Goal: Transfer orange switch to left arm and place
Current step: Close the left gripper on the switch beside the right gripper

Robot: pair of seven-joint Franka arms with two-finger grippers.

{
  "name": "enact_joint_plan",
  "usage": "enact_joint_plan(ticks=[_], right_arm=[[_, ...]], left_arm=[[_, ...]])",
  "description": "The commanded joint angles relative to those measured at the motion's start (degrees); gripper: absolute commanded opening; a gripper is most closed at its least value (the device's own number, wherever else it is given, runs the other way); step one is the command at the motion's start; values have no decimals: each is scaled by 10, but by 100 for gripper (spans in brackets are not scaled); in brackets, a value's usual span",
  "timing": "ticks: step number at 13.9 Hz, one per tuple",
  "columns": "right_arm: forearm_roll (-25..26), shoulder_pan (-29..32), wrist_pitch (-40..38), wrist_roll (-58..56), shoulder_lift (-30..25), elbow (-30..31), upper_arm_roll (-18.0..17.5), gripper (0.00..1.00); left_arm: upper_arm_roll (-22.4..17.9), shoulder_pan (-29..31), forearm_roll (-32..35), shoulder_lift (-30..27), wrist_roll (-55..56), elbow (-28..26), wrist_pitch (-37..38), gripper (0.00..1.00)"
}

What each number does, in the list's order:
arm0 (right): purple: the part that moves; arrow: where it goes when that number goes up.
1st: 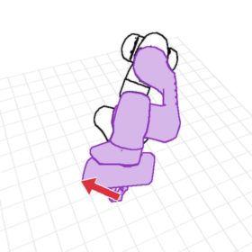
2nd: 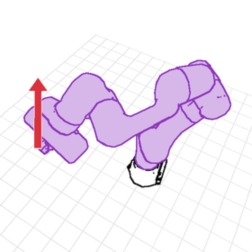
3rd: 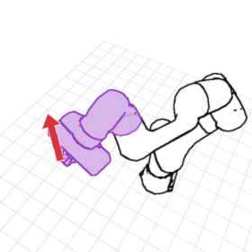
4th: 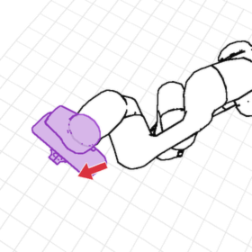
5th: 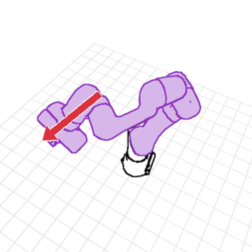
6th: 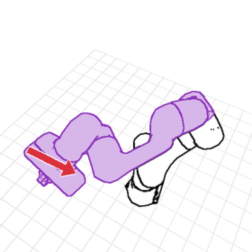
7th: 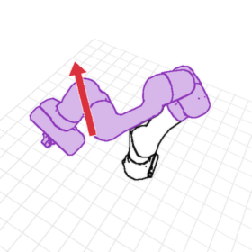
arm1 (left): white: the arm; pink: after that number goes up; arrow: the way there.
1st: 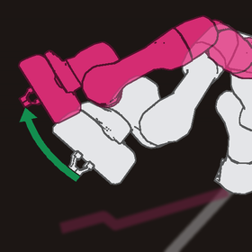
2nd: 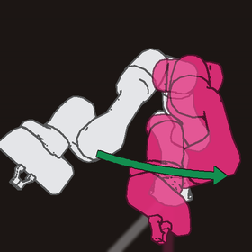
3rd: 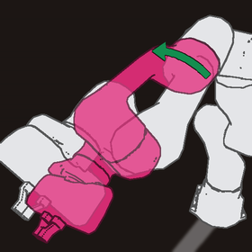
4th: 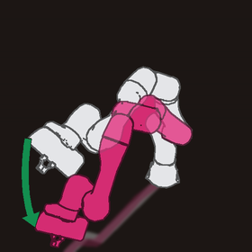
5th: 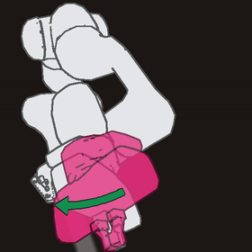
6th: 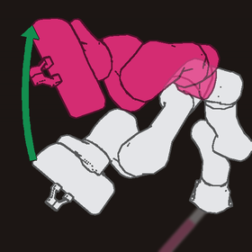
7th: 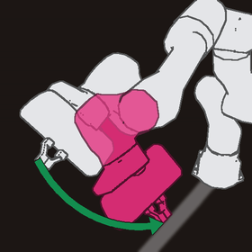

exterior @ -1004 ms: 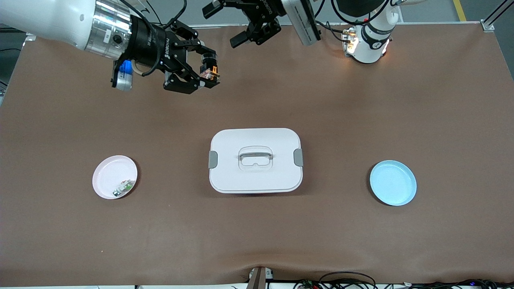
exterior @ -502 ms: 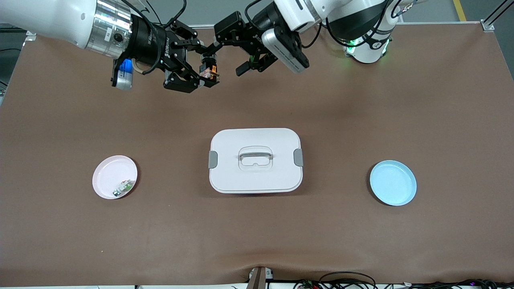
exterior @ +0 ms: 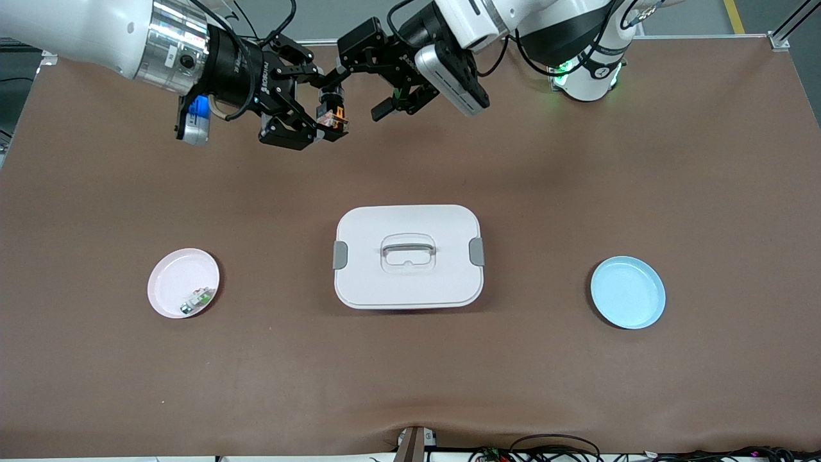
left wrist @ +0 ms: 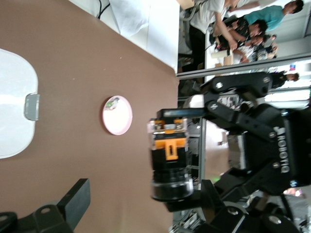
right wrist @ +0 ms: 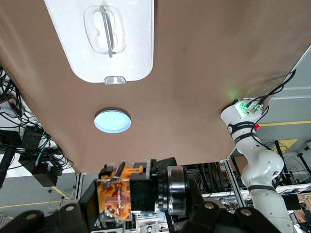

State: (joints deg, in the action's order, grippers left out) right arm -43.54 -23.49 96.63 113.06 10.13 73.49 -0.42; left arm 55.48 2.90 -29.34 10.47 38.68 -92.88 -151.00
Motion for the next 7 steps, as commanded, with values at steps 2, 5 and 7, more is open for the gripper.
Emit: enact_joint_plan(ticks=[2, 5, 7], right_arm=[[-1, -2, 7, -9, -16, 14, 2, 0], [-1, -2, 1, -18, -16, 14, 2, 0], [-1, -2, 1, -24, -17, 14, 2, 0]], left_arm=[[2, -10, 18, 18, 31, 16, -37, 100], [2, -23, 40, 41, 32, 17, -55, 100], [0, -39, 53, 60, 32, 17, -82, 100]])
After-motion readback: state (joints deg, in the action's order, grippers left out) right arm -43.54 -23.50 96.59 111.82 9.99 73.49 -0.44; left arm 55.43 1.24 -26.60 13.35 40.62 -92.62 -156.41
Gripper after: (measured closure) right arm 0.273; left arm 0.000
